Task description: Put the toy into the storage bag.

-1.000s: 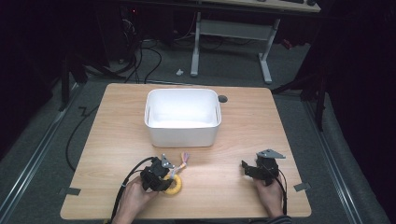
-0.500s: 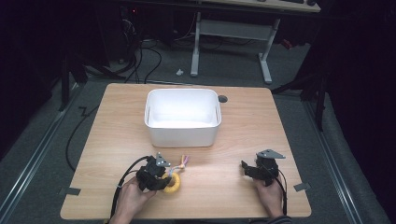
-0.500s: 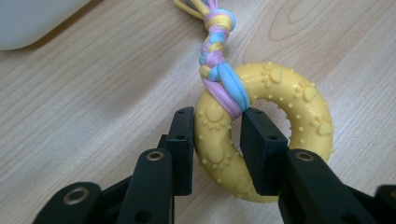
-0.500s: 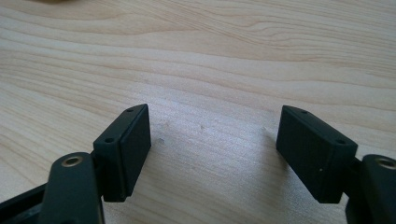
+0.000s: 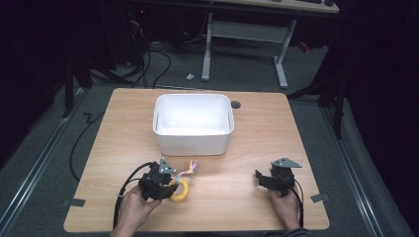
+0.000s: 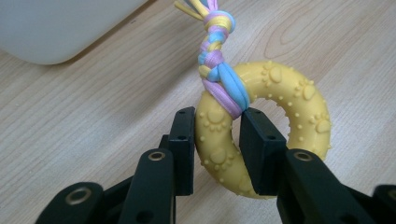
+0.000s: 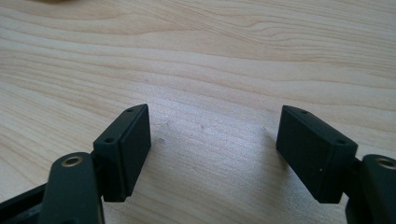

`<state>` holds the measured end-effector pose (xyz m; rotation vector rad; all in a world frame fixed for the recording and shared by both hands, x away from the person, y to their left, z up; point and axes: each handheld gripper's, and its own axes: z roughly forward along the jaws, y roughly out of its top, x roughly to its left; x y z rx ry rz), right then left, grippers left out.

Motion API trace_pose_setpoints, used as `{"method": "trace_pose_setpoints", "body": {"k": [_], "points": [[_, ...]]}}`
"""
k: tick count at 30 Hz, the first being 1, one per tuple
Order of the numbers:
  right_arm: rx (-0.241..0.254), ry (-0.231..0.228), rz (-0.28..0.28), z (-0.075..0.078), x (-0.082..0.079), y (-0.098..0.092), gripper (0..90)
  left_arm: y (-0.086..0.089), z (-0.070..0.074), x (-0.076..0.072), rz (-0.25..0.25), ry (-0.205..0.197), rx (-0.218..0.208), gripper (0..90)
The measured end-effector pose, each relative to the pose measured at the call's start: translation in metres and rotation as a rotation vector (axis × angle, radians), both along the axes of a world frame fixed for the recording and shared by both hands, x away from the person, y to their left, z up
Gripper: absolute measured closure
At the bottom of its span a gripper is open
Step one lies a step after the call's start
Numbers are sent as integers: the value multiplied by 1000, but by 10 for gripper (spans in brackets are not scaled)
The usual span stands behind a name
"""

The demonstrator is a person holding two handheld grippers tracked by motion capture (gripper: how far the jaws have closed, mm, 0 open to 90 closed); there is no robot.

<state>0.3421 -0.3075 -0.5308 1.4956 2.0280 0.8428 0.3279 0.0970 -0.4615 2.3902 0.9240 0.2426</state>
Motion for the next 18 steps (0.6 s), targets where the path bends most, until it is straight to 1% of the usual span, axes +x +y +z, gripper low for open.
{"method": "trace_pose_setpoints", "body": {"k": [3, 9, 12, 18], "points": [[0, 0, 2, 0, 0, 0, 264, 2, 5, 0, 0, -3, -4, 668], [-1, -1, 7, 0, 0, 0, 263, 5, 17, -2, 2, -28, -15, 668], [-1, 0, 8, 0, 0, 0, 263, 7, 26, -4, -8, -37, -36, 668], [0, 0, 9, 0, 0, 1, 260, 8, 41, -5, -13, -64, -44, 668]]}}
